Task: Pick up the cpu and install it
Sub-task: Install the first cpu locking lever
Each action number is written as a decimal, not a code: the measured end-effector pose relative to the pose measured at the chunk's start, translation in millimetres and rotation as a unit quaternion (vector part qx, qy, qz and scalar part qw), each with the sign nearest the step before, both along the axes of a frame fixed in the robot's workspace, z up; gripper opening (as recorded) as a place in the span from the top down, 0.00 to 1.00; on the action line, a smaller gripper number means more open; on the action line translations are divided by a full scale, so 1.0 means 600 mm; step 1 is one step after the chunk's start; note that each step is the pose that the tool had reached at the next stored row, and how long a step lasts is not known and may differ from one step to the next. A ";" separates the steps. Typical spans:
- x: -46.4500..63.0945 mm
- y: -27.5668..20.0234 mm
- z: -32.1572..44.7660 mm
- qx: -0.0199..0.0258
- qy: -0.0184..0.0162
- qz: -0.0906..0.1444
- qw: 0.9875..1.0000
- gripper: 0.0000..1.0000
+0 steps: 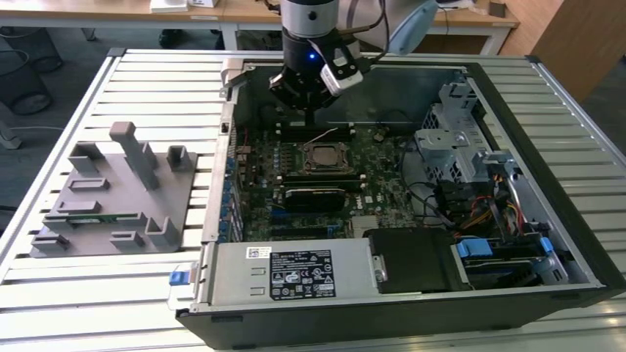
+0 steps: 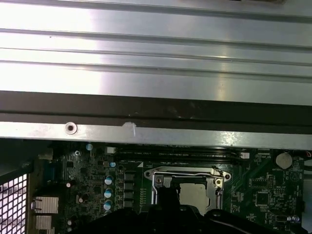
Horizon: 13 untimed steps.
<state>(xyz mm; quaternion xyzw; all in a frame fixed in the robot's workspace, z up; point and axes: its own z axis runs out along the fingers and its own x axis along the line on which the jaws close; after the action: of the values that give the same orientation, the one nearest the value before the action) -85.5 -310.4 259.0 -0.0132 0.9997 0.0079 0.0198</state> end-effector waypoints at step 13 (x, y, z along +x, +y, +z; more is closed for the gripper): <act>0.024 0.0000 0.000 0.000 0.000 0.000 1.000 0.89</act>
<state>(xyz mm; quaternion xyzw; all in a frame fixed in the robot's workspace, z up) -71.0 -310.4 259.0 -0.0132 0.9997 0.0079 0.0198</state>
